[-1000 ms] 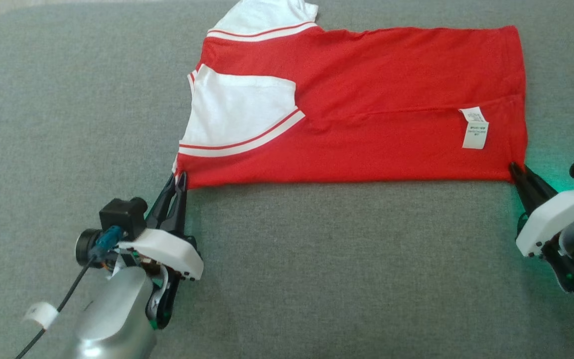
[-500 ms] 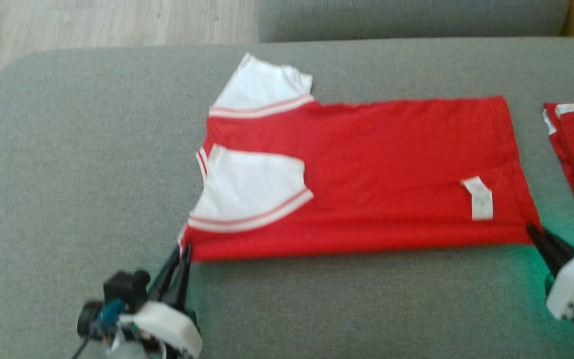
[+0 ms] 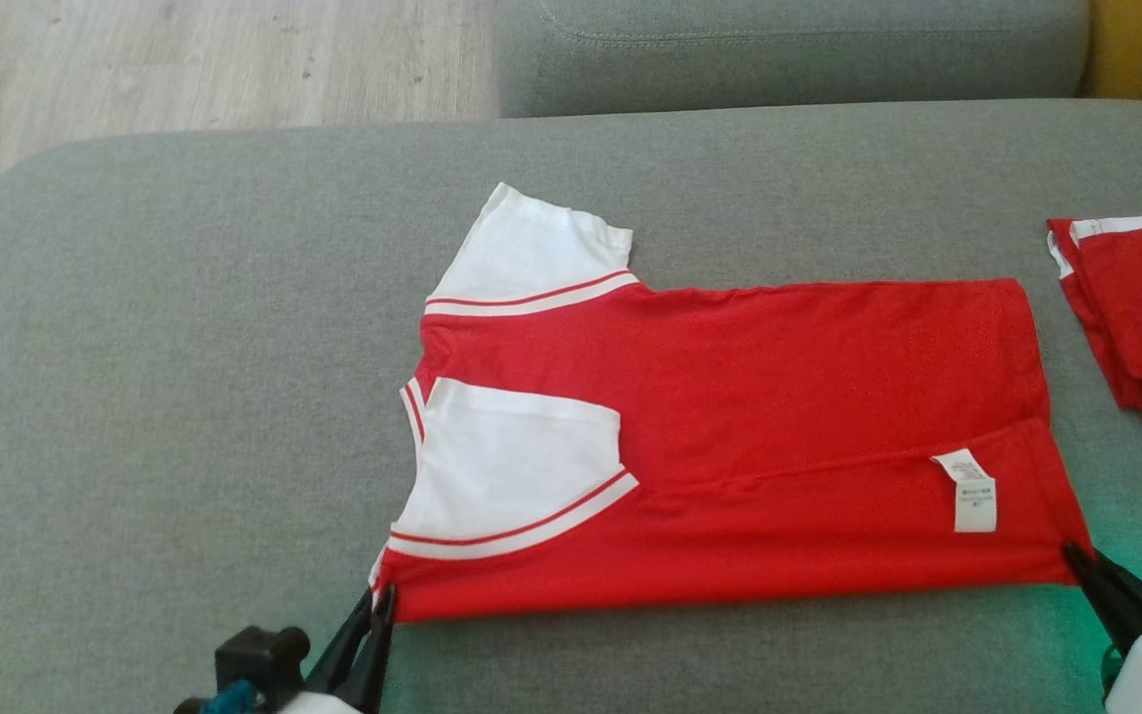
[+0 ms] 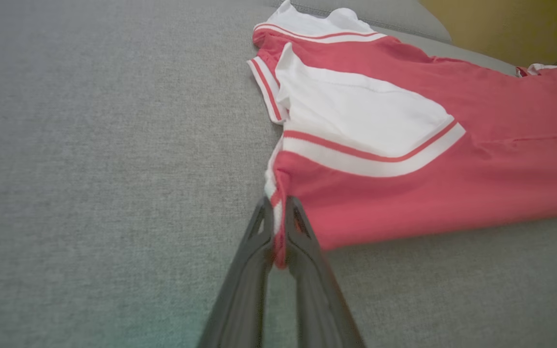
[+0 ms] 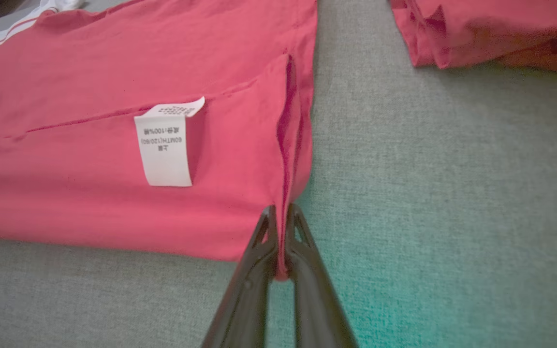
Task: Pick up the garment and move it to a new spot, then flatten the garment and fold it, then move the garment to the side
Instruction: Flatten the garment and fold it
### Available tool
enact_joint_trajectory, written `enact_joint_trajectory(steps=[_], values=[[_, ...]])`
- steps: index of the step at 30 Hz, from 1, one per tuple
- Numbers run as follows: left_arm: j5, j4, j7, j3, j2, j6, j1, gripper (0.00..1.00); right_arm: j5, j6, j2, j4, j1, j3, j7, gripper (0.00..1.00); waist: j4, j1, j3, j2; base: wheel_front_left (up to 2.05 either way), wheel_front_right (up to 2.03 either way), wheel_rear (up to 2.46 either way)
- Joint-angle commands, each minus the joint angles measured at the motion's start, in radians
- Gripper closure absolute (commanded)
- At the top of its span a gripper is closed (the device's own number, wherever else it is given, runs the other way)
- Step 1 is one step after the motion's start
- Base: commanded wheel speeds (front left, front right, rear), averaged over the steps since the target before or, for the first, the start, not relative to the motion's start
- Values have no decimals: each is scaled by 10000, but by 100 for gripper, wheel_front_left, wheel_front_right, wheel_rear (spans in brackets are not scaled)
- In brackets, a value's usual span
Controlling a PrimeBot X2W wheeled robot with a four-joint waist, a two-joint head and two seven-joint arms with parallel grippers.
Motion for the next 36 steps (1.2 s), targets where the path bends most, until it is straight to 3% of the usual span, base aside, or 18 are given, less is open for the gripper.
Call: enact_joint_trajectory(steps=[1, 2, 3, 10, 16, 19, 23, 29, 36], values=[[-85, -281, 119, 240, 280, 50, -238, 70, -223, 33, -325, -221, 166, -228, 11, 52, -6, 1, 38, -1, 0, 0, 0], [-106, -257, 224, 190, 269, 22, -268, 20, -326, 33, -284, -235, 183, -316, 48, 4, -8, 1, 52, -1, 0, 0, 0], [-122, -205, 335, 140, 262, -2, -305, 0, -442, 33, -229, -259, 190, -398, 65, 0, -16, 1, 53, -1, 0, 0, 0], [-116, -52, 573, 113, 252, 115, -541, 0, -928, 33, 104, -702, 248, -879, 142, 0, -247, 1, -32, -1, 0, 0, 0], [309, -971, 1299, 304, 1058, 144, -1714, 0, -1435, 33, 294, -1414, 279, -1511, 326, 0, -569, 1, 158, -1, 0, 0, 0], [369, -1381, 2149, 353, 1588, -302, -2844, 0, -1652, 33, 382, -1766, 289, -1769, 490, 0, -708, 1, 348, -1, 0, 0, 0], [245, -1319, 3183, 495, 1860, -876, -4631, 0, -1921, 33, 498, -2159, 217, -2049, 688, 0, -872, 1, 731, -1, 0, 0, 0], [101, 23, 4460, 388, 1573, -1684, -7332, 0, -2211, 33, 660, -2712, -106, -2254, 967, 0, -1167, 1, 1542, -1, 0, 0, 0], [-231, 2258, 5835, 171, 1215, -2252, -9819, 0, -2351, 33, 796, -3019, -738, -2168, 1301, 0, -1664, 1, 2538, -1, 0, 0, 0]])
